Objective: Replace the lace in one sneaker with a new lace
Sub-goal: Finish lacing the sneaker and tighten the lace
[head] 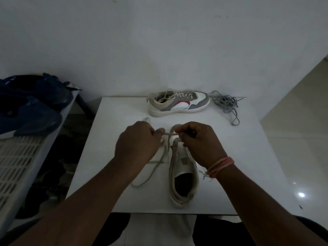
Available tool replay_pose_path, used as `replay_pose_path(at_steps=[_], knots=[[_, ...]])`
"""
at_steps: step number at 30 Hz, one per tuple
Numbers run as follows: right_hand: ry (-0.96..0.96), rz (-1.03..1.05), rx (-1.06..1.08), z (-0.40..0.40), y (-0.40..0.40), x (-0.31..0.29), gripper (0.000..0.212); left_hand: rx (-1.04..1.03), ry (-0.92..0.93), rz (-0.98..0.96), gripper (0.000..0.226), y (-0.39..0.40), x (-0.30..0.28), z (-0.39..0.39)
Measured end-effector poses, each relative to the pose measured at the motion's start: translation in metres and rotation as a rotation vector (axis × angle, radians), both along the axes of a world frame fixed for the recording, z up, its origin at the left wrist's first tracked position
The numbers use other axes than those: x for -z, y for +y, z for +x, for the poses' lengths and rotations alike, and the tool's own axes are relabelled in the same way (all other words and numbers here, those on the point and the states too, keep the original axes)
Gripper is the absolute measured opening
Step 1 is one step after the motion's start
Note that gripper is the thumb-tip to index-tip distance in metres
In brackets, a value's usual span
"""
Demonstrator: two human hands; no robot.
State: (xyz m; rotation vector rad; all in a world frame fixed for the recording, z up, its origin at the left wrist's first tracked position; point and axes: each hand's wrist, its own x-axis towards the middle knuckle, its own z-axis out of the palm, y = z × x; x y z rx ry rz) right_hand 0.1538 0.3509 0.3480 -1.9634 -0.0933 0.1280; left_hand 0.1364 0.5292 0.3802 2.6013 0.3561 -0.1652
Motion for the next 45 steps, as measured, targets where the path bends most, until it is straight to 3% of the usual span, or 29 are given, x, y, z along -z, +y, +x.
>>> replay_pose_path(at_steps=[1,2,5,7,10,12,14,17,26,37,45], knots=[[0.001,0.016,-0.012,0.000,0.000,0.000,0.018,0.053,-0.127,0.065,0.042,-0.001,0.001,-0.001],[0.009,0.058,-0.030,-0.001,0.000,-0.001,0.017,0.128,-0.191,0.014,0.044,-0.003,0.002,0.000],[0.074,0.255,-0.025,-0.002,-0.002,-0.012,0.019,0.332,-0.122,-0.335,0.031,-0.012,0.004,0.008],[0.119,0.258,-0.004,0.001,-0.009,-0.015,0.029,0.277,-0.095,-0.446,0.022,-0.012,0.005,0.012],[0.119,-0.246,-0.099,0.003,-0.023,-0.007,0.038,0.201,-0.086,-0.295,0.017,-0.008,0.015,0.014],[0.217,-0.501,-0.232,-0.001,-0.025,0.001,0.057,0.107,0.007,-0.314,0.018,-0.008,0.025,0.015],[0.267,-0.571,-0.304,-0.006,-0.023,0.008,0.066,0.007,0.107,-0.407,0.018,-0.010,0.036,0.015],[0.225,-0.614,-0.350,-0.004,-0.027,0.006,0.056,-0.034,0.129,-0.449,0.020,-0.015,0.046,0.014],[0.149,-0.707,-0.406,-0.002,-0.031,0.005,0.043,0.061,0.006,-0.301,0.005,-0.018,0.062,0.007],[0.057,-0.655,-0.322,-0.001,-0.025,0.020,0.025,0.146,-0.033,-0.210,0.006,-0.022,0.060,0.004],[0.046,-0.694,-0.309,-0.003,-0.020,0.030,0.027,0.238,-0.176,-0.010,0.014,-0.033,0.068,-0.006]])
